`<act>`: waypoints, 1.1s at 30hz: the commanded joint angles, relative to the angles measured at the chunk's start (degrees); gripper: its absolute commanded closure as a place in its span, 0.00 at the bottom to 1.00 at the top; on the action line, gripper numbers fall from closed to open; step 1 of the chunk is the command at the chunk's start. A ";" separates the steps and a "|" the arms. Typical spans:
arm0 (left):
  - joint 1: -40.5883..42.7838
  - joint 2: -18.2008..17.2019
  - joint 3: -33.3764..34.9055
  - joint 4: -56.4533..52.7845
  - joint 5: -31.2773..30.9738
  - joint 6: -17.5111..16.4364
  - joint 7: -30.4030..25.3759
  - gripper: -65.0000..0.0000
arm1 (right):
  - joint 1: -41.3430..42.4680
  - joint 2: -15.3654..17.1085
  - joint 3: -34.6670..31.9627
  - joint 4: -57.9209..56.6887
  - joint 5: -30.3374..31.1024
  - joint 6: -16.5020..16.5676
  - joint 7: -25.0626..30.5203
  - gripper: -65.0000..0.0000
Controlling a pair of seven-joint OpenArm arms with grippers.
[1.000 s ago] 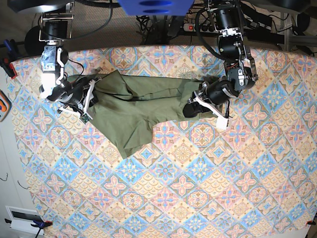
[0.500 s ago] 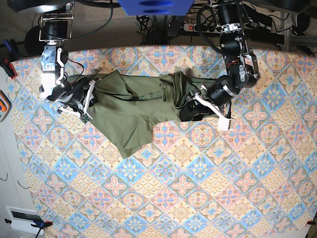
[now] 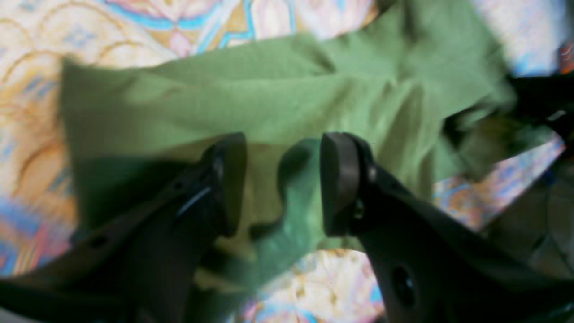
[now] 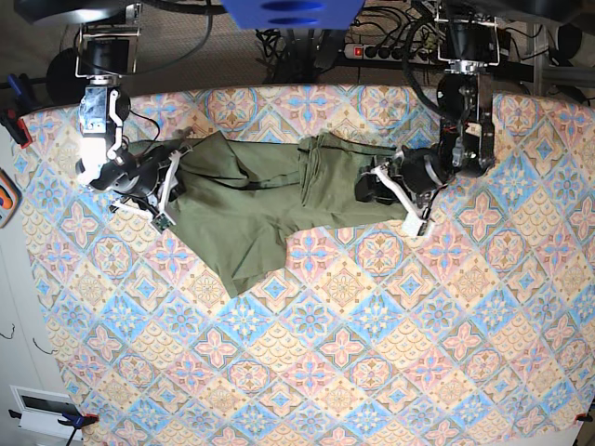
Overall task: Layout the t-shirt on the table in an organized manner, then fold the t-shirt properly
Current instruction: 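Drag the left gripper's end of the strip toward the right gripper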
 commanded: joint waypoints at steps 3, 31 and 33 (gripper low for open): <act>-4.49 0.33 3.46 -3.38 2.19 -0.38 -1.06 0.58 | 0.79 0.55 0.37 0.95 0.54 0.14 0.49 0.86; -1.85 3.32 -4.80 -0.39 -2.03 -0.38 -5.01 0.60 | 6.41 -0.68 8.80 8.16 0.45 0.14 -0.04 0.63; -1.59 3.32 -4.80 -0.31 -1.94 -0.38 -5.01 0.60 | 9.49 -1.21 7.22 6.14 0.37 0.14 -0.04 0.63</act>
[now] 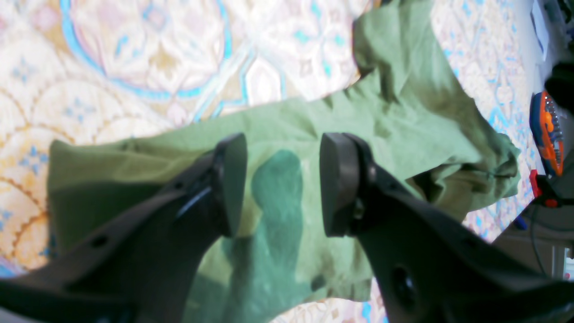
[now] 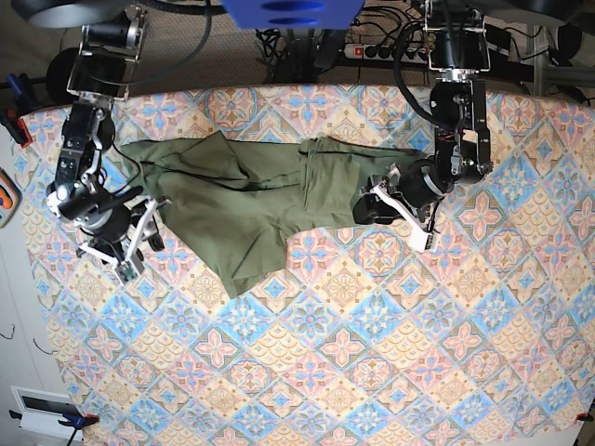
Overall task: Layout the t-shirt on the table in an organized manner, then fold the t-shirt properly
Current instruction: 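Drag the left gripper's end of the strip toward the right gripper, then shift the right gripper along the strip end, regrasping the fabric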
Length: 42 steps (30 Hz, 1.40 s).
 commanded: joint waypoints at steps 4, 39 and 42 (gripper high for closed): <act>0.18 -0.20 -0.19 0.83 -0.59 -0.23 -0.40 0.60 | 6.72 0.34 -3.46 -4.84 0.43 0.17 1.10 0.63; 1.59 -0.55 -0.37 1.71 -0.68 -0.23 -0.75 0.60 | 18.50 0.16 -22.80 -40.36 0.61 0.17 19.91 0.90; 1.59 -0.55 -0.37 1.62 -0.59 -0.23 -0.75 0.60 | 16.66 0.25 -21.22 -36.67 0.70 0.17 16.84 0.97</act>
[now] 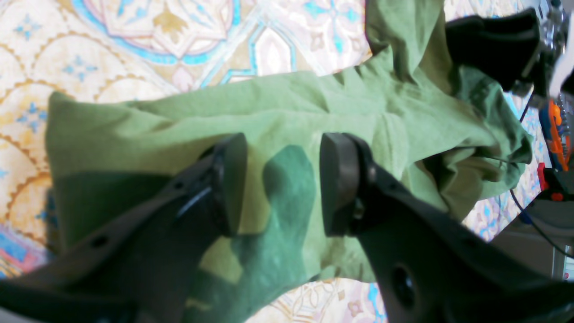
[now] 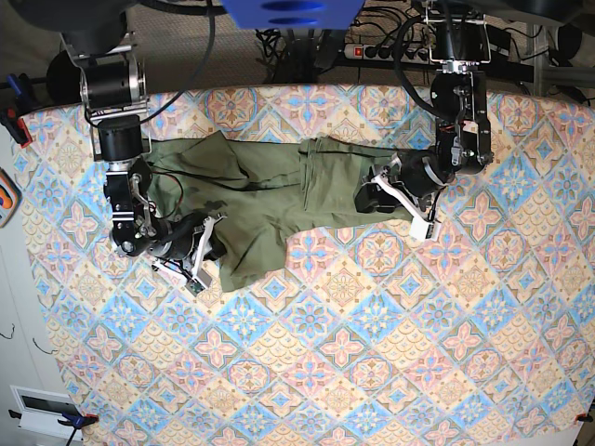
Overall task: Layout the t-shirt on the table in an organized manner, then fold the t-shirt properly
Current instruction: 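Shift the right gripper along the strip end, regrasping the fabric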
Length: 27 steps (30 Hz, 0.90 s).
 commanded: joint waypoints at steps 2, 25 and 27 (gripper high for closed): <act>-0.70 -0.44 -0.11 0.79 -0.83 -0.27 -0.97 0.60 | -0.16 0.78 3.21 6.03 -0.05 0.23 -3.24 0.98; -0.88 -0.44 -0.11 0.70 -0.74 -0.27 -1.06 0.60 | -26.27 1.13 20.35 51.57 0.04 0.23 -24.08 0.98; -0.88 -0.44 -0.11 0.70 -0.74 -0.27 -1.06 0.60 | -28.11 1.21 20.09 51.57 0.04 0.23 -24.34 0.98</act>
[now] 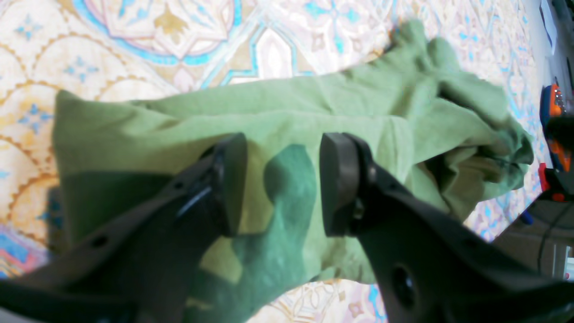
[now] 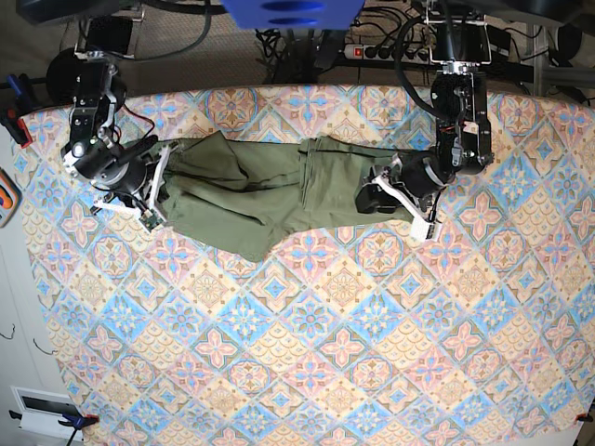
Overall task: Layout the t-shirt on the table in an organized manner, then fold the t-shirt properly
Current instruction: 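Shift the right gripper along the strip end, regrasping the fabric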
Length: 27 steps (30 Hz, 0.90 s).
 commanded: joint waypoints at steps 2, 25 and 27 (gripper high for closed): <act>-0.70 -0.29 -0.08 0.86 -0.78 -0.45 -0.97 0.60 | -0.41 0.69 0.18 1.08 0.65 -0.03 0.28 0.98; -0.62 -0.29 -0.08 0.77 -1.05 -0.45 -0.97 0.60 | 8.73 0.25 -7.65 0.64 -3.04 -0.03 8.90 0.51; -0.70 -0.29 -0.08 0.77 -1.05 -0.45 -0.97 0.60 | 8.73 0.25 -11.34 -0.15 -8.49 -0.03 11.27 0.51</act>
